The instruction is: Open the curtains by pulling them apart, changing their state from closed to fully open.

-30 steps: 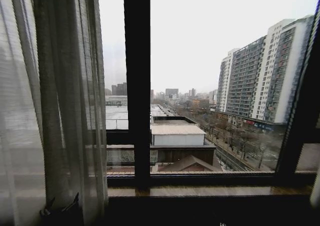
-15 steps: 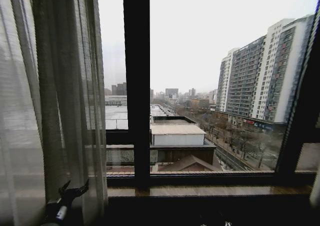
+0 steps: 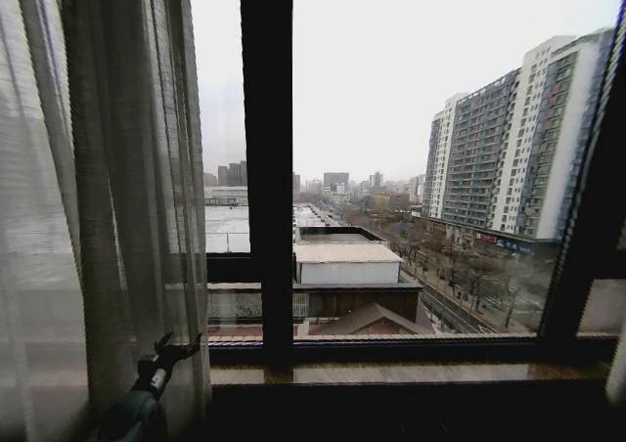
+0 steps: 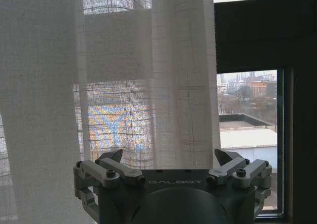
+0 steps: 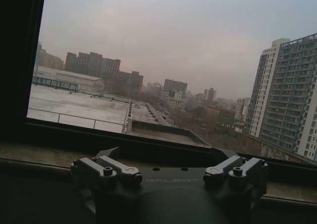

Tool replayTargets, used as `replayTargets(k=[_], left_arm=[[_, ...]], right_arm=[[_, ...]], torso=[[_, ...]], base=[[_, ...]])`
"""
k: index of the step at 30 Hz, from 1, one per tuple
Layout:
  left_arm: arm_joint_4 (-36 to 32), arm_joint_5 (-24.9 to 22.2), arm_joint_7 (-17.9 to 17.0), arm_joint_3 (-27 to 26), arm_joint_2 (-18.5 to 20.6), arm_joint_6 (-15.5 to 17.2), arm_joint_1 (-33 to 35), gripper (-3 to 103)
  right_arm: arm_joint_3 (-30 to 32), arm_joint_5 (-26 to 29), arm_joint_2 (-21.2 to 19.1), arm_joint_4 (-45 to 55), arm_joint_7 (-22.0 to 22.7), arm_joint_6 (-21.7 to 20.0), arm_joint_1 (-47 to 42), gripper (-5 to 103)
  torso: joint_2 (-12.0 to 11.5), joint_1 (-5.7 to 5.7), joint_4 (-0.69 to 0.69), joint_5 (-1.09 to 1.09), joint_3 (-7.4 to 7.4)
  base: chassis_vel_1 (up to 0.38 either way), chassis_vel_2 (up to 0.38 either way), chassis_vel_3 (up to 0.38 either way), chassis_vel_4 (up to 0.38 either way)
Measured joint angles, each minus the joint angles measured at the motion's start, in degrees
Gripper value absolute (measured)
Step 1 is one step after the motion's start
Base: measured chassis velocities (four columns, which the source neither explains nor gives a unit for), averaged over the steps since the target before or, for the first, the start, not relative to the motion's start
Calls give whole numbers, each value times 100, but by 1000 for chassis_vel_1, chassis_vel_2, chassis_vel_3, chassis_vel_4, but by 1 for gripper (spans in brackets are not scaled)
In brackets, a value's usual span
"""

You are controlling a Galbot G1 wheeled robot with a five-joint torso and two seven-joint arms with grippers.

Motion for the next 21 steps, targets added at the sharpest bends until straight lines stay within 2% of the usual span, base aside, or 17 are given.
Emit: replayTargets(k=[4,5,6,8,9,11,12,14,15,16,18,19,20,21], left_arm=[[16,11,2,2,-15,-1,-5,101],[-11,24,1,-8,-16,-2,36,97],[-11,24,1,-8,-16,-2,36,97],[-55,33,0,-44,-17,-1,103,87],[-55,33,0,-44,-17,-1,103,87],[-76,38,-3,-73,-9,-1,141,76],[-76,38,-3,-73,-9,-1,141,76],[-67,38,-3,-102,24,-1,142,65],[-67,38,-3,-102,24,-1,142,65],[-22,39,-1,-121,56,-1,114,54],[4,40,16,-142,77,-2,96,54],[32,42,75,-176,107,-1,80,43],[32,42,75,-176,107,-1,80,43],[60,44,123,-203,145,-1,66,38]], right_arm=[[2,-20,0,-22,65,0,44,100],[1,-26,0,-23,77,0,57,100],[1,-26,0,-23,77,0,57,100],[-1,-32,0,-23,86,-1,74,100],[-1,-32,0,-23,86,-1,74,100],[-2,-34,0,-21,90,-3,74,100],[-2,-34,0,-21,90,-3,74,100],[-3,-34,0,-13,90,-4,50,100],[-3,-34,0,-13,90,-4,50,100],[0,-33,0,-6,91,-3,21,100],[3,-31,0,-1,91,0,4,100],[11,-26,0,9,91,8,-18,100],[11,-26,0,9,91,8,-18,100],[20,-19,0,13,91,24,-37,100]], torso=[[0,0,0,0,0],[0,0,1,0,0],[0,0,1,0,0],[0,-1,1,-1,0],[0,-1,1,-1,0],[0,-1,1,-1,0],[0,-1,1,-1,0],[0,-1,0,0,0],[0,-1,0,0,0],[0,-1,0,-1,0],[0,-1,0,0,-1],[0,-1,-1,0,0],[0,-1,-1,0,0],[0,-1,0,-1,0]], base=[[0,0,0,0],[0,0,0,0],[0,0,0,0],[0,0,0,0],[0,0,0,0],[0,0,0,0],[0,0,0,0],[0,0,0,0],[0,0,0,0],[0,0,0,0],[0,0,0,0],[0,0,0,0],[0,0,0,0],[0,0,0,0]])
